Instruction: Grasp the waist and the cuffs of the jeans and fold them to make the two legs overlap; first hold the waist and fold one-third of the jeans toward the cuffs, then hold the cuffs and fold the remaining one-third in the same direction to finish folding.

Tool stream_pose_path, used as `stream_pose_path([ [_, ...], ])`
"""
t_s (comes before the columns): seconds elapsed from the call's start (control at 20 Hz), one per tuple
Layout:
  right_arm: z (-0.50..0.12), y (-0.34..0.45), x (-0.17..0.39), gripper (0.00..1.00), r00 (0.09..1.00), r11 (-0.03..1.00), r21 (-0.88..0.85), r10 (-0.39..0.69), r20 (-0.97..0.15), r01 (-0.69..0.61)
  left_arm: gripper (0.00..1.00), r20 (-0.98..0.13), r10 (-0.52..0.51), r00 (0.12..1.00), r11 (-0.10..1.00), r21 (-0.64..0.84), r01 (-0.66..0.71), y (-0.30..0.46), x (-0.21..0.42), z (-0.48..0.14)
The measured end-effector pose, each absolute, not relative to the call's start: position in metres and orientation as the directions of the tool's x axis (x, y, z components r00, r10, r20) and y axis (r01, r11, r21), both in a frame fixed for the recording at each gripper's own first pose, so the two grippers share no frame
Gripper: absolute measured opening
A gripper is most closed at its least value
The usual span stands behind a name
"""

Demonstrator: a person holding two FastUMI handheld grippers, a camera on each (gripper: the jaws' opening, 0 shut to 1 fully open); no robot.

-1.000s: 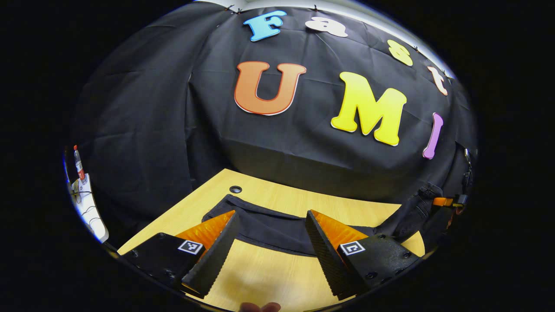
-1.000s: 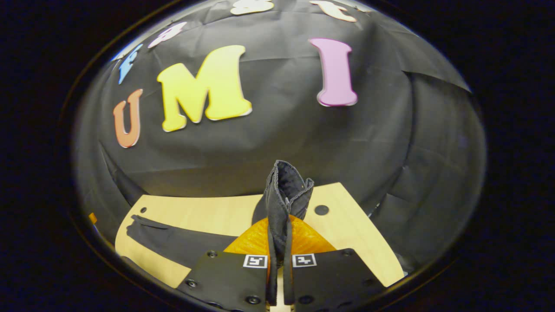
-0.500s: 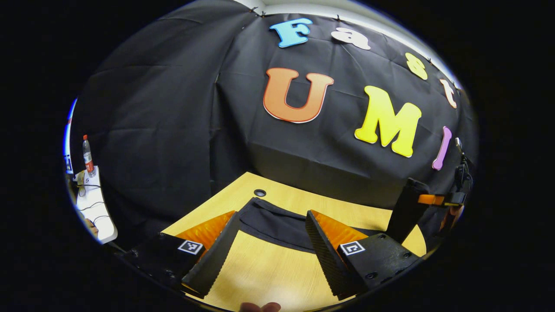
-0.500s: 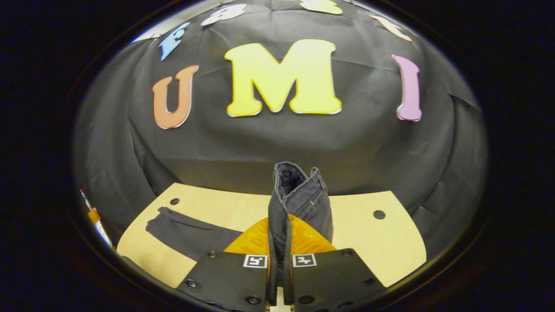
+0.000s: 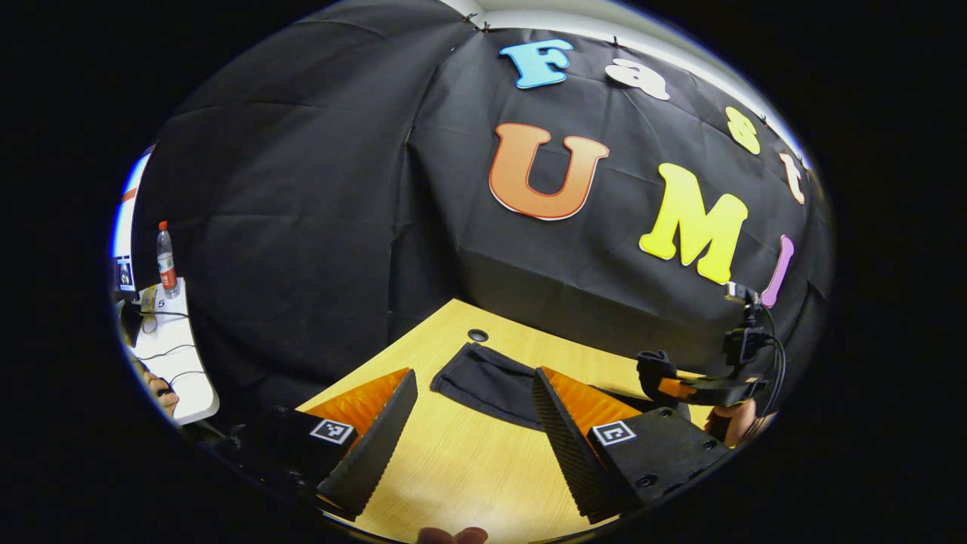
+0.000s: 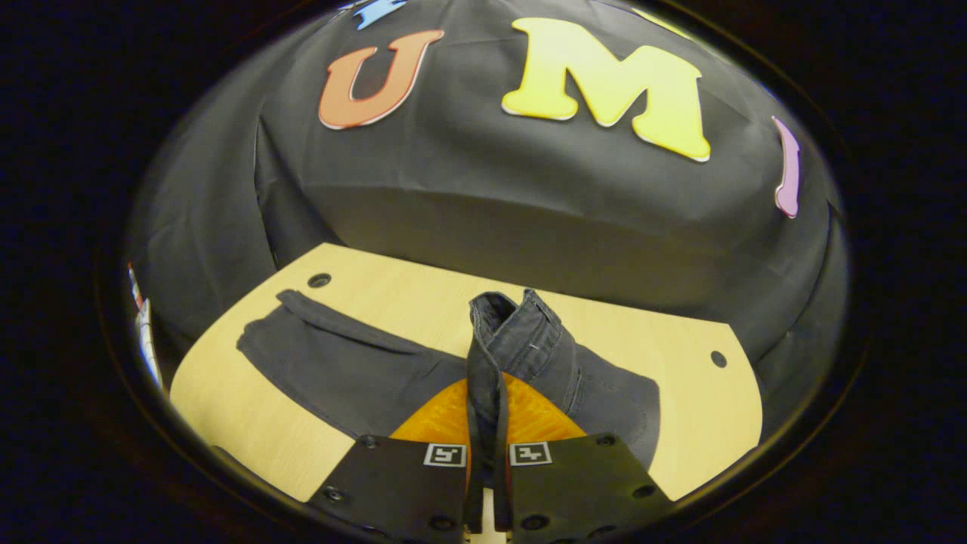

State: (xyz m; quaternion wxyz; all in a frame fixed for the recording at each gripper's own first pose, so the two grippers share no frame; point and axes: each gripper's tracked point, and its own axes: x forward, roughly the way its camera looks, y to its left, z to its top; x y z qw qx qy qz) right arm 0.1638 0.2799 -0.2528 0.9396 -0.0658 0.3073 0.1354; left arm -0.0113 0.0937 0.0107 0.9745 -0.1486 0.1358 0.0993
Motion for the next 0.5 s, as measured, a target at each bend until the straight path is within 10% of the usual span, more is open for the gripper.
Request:
stream_pose_path([
  [0.5,-0.322,0.314,0.163,0.11,0.73,0.927,-0.174,0.136,-0.669,-0.332,0.99,-0.333,0.178,0.926,0.923,-0.27,-0.274,0.123,-0.025,-0.006],
])
